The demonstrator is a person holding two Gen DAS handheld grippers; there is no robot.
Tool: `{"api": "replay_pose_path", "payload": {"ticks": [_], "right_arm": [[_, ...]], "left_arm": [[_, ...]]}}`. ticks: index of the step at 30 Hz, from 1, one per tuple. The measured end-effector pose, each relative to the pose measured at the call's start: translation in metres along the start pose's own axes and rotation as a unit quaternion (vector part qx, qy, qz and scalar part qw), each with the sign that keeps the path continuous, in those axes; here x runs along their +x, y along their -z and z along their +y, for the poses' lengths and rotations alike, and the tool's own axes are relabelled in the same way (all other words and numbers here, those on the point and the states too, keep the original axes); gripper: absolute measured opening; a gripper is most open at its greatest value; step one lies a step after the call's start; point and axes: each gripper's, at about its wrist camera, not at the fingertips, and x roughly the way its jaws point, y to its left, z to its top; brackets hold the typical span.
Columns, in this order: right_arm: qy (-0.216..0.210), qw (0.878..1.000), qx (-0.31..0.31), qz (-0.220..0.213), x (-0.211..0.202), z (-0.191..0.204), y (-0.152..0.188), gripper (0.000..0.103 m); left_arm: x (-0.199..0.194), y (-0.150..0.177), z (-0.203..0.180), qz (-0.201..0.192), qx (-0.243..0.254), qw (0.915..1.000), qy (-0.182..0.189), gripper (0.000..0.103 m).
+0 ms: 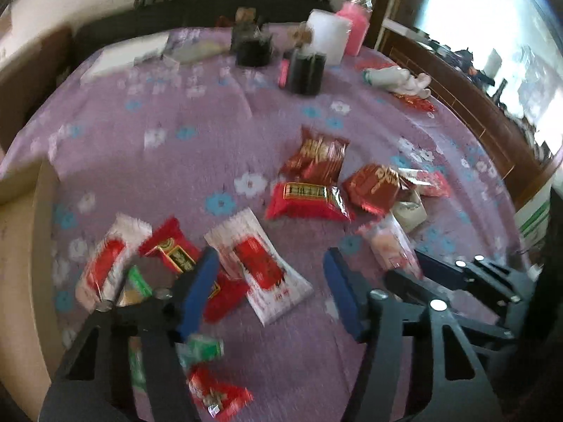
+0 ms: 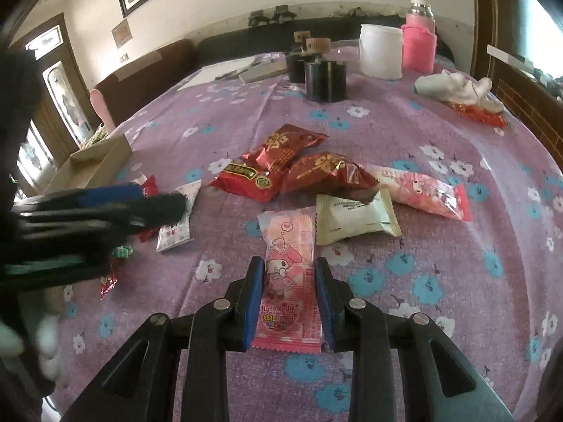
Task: Organize snacks
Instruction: 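Grasp a white-and-red packet with the left gripper while the right holds the pink bar, then lower the white packet into the cardboard box with the left gripper while the right drops the pink bar in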
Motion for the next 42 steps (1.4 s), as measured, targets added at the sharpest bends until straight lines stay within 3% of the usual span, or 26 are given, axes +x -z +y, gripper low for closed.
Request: {"api": "replay_pose_path", "payload": {"ticks": [1,2,5,9,12,13,15,18,25,29,38,42], "right_arm": [[0.0,1.0,-0.001,0.0,0.001,0.0,0.0,0.03],[0.0,1.0,0.0,0.0,0.001,0.0,0.0,0.03],[0.0,1.0,0.002,0.001,0.001,-0.001,0.0,0.03],[0.001,1.0,0.004,0.0,0.001,-0.001,0.001,0.03],[0.003,1.0,0.002,0.0,0.0,0.0,0.001,0.031],[0.003,1.0,0.001,0.0,0.001,0.0,0.002,0.032],[0.003,1.0,0.001,-0.001,0.0,0.0,0.002,0.033],[0.003,1.0,0.003,-0.002,0.0,-0.002,0.001,0.031],[-0.002,1.0,-0.004,-0.009,-0.001,0.001,0.003,0.029],[0.004,0.999,-0.014,-0.036,-0.01,0.006,0.004,0.029],[0.079,0.994,-0.041,-0.056,-0.025,0.029,0.002,0.029],[0.121,0.986,-0.094,-0.069,-0.038,0.063,-0.002,0.028]], "left_arm": [[0.003,0.002,-0.004,0.013,0.01,0.9999,0.005,0.035],[0.006,0.004,-0.007,0.023,0.013,0.9996,0.013,0.028],[0.0,0.013,-0.017,0.013,0.036,0.9991,0.017,0.022],[0.001,0.012,-0.016,0.01,0.027,0.9995,0.013,0.025],[0.016,0.006,-0.022,0.021,0.04,0.9989,-0.012,0.052],[0.016,0.007,-0.026,0.013,0.052,0.9983,-0.023,0.055],[0.017,0.007,-0.025,0.007,0.052,0.9983,-0.027,0.054],[0.013,0.007,-0.018,0.005,0.034,0.9992,-0.018,0.028],[-0.027,0.018,-0.003,-0.029,-0.012,0.9994,0.014,0.028],[-0.068,0.027,0.014,-0.059,-0.035,0.9972,0.029,0.029],[-0.138,0.046,0.079,-0.113,-0.07,0.9911,-0.012,0.029],[-0.15,0.051,0.113,-0.122,-0.092,0.9875,-0.038,0.029]]}}
